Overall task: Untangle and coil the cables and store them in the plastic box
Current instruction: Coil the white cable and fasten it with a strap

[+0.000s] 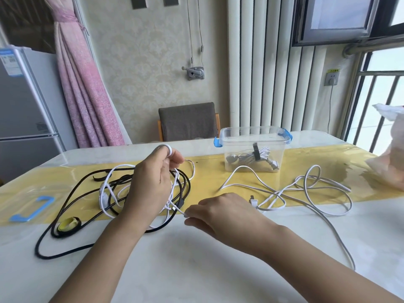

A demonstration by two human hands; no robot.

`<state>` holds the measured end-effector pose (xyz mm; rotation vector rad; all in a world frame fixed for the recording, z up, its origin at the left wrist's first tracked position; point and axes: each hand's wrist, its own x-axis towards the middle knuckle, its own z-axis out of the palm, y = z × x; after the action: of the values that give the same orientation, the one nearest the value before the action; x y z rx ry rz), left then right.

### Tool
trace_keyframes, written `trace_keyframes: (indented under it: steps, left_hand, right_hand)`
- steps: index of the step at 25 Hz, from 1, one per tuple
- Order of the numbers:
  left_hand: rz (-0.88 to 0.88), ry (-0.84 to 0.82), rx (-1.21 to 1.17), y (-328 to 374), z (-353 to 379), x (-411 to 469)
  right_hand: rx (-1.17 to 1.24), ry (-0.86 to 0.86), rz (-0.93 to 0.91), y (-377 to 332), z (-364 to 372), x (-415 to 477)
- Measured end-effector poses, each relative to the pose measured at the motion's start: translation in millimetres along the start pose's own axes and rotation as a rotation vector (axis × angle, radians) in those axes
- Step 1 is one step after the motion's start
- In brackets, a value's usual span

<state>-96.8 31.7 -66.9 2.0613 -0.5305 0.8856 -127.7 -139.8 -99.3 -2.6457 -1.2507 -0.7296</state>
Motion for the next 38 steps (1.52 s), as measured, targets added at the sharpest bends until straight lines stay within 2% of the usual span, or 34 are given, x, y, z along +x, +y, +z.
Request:
trace_keyframes:
  steps: [2,5,9,12,14,17,20,22,24,27,30,34,38]
  left_hand:
    - [0.015,0.008,-0.001,2,-4,0]
    - [-0.01,0.024,-0.066,3,-4,2]
    - [-0.159,0.118,-0.357,7,6,0]
    - [-0.111,0.055,-0.283,12,14,-8]
    - [-0.11,-0.093,-0.19,10,21,-12]
    - [-0.316,-0.484,-0.204,8,21,-14]
    - [-0.544,-0.941,-0.507,18,10,-16]
    - [-0.658,-1.055,-0.691,23,6,-16]
    - [-0.728,-1.053,-0.791,22,6,-14]
    - [-0.714,-1.018,-0.901,23,6,-9]
    - [-0.787,-0.967,-1.02,19,4,-6]
    - [-0.768,-1.035,-1.132,18,1,-9]
    - [-0.678,-1.023,-1.644,18,3,-10]
  right_hand:
    - [-0.004,0.043,0.047,4,0,0]
    - [-0.018,-0.052,0.121,13,0,-2]
    - [0.012,-0.084,-0.052,-5,0,-1]
    - [-0.007,-0.064,-0.116,-15,0,0]
    - [0.051,0.0,-0.126,-14,-7,-1]
    - [0.274,0.126,-0.09,-10,-25,-3]
    - [0.463,0.208,0.018,-3,-37,-3]
    - [0.517,0.292,0.067,2,-37,-2]
    - [0.55,0.375,0.111,6,-35,-1]
    - [0.575,0.47,0.197,15,-35,-3]
    - [0.558,0.535,0.307,26,-37,-4]
    - [0.586,0.59,0.451,39,-43,-8]
    - [0.47,0.572,0.538,60,-37,-13]
